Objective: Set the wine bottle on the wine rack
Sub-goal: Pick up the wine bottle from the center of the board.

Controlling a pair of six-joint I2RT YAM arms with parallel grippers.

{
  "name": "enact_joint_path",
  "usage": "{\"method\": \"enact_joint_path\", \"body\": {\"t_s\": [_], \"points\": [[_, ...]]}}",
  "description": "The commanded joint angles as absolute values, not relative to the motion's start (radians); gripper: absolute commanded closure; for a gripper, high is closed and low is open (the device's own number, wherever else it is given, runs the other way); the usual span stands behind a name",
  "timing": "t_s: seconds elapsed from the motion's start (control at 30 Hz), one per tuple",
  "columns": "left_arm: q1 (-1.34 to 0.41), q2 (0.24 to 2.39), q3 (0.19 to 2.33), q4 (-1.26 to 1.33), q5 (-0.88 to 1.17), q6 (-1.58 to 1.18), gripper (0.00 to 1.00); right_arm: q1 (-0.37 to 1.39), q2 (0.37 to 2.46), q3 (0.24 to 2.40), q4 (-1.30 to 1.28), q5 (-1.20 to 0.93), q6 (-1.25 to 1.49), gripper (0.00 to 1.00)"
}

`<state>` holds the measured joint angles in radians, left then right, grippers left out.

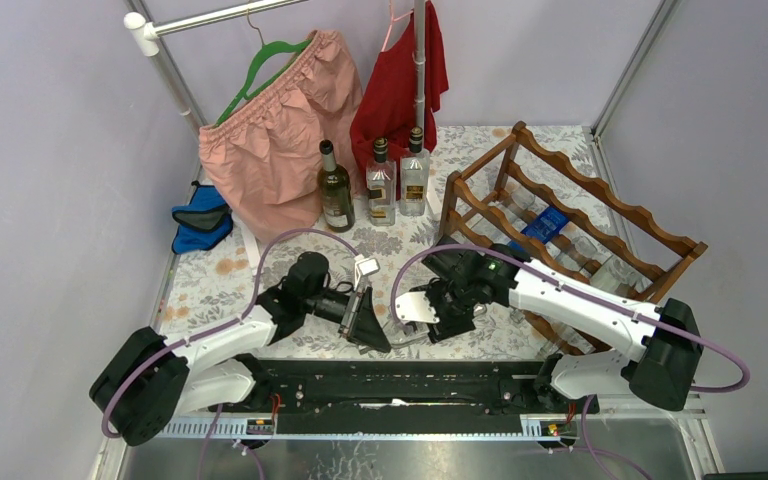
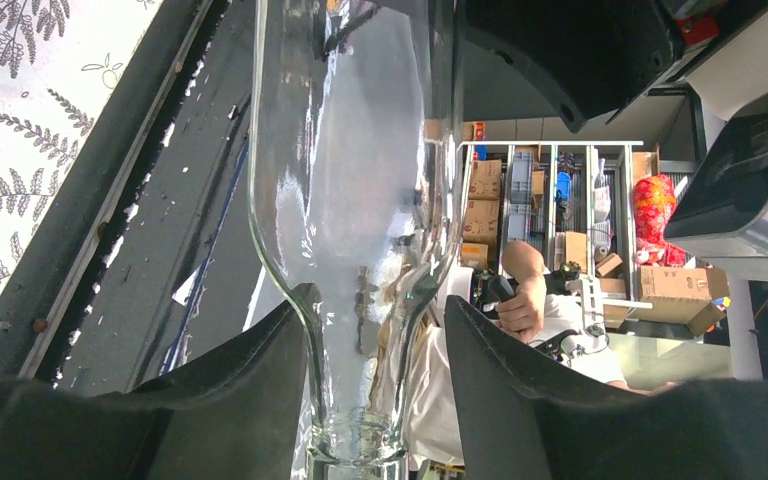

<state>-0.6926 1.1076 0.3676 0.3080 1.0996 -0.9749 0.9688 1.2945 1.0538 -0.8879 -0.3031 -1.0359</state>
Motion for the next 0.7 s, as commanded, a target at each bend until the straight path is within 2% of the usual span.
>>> {"method": "enact_joint_path", "body": {"t_s": [0.0, 0.67], "points": [[-0.696, 1.13, 0.361, 0.38, 1.124, -0.972, 0.4, 0.978, 1.254, 1.062, -0.89, -0.35, -1.057, 1.0], [-0.696, 1.163, 0.362, 0.339, 1.111, -0.948, 0.46, 0.978, 1.257, 1.045, -0.88, -0.358, -1.05, 1.0]]}}
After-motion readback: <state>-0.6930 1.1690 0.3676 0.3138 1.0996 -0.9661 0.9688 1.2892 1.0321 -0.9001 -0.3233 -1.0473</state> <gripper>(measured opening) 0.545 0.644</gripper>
